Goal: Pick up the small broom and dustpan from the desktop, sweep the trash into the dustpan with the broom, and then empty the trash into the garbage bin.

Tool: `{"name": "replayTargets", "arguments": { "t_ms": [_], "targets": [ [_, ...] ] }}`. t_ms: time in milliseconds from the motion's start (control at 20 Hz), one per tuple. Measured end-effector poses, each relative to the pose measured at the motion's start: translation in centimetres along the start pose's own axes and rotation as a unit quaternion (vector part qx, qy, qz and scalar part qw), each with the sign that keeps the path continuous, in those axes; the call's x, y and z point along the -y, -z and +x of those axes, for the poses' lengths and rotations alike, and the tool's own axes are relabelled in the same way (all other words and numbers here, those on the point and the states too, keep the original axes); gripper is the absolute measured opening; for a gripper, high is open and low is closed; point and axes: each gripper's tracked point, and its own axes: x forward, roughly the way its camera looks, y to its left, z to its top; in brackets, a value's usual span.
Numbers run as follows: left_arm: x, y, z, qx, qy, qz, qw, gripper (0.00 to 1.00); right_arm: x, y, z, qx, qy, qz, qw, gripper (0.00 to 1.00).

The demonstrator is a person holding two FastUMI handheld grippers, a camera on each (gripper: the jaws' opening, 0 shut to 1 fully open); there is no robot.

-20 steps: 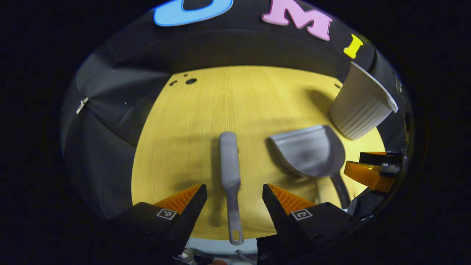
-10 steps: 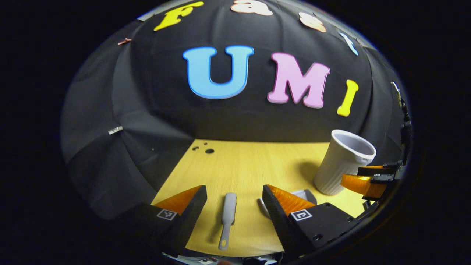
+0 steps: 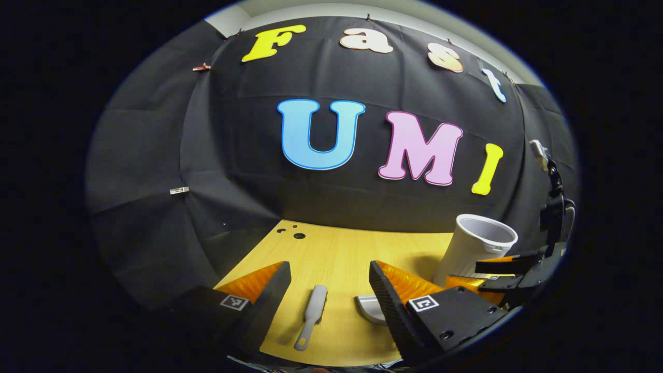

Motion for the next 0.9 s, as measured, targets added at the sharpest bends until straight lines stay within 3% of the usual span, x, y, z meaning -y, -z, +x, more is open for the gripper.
{"name": "replayTargets", "arguments": {
  "t_ms": [250,500,800,900],
  "targets": [
    [-0.2,-0.6,-0.7,0.010,-0.006,0.006,1.000,0.96,-2.2,-1.1,0.1,0.004,-0.027,-0.022,0.999,0.99],
    [0.0,-1.1,-1.2,0.016,-0.005,0.013,1.000,0.96,-2.8,-0.2,0.4,-0.017,-0.030,-0.020,0.999,0.98],
    [0.2,-0.6,-1.5,0.007,-0.001,0.024,1.000,0.96,-3.1,0.7,0.1,-0.029,-0.028,-0.017,0.999,0.98],
    [0.2,-0.2,-1.6,0.001,0.003,0.021,1.000,0.92,-2.2,0.8,0.1,-0.029,-0.008,-0.026,0.999,0.98]
  ]
}}
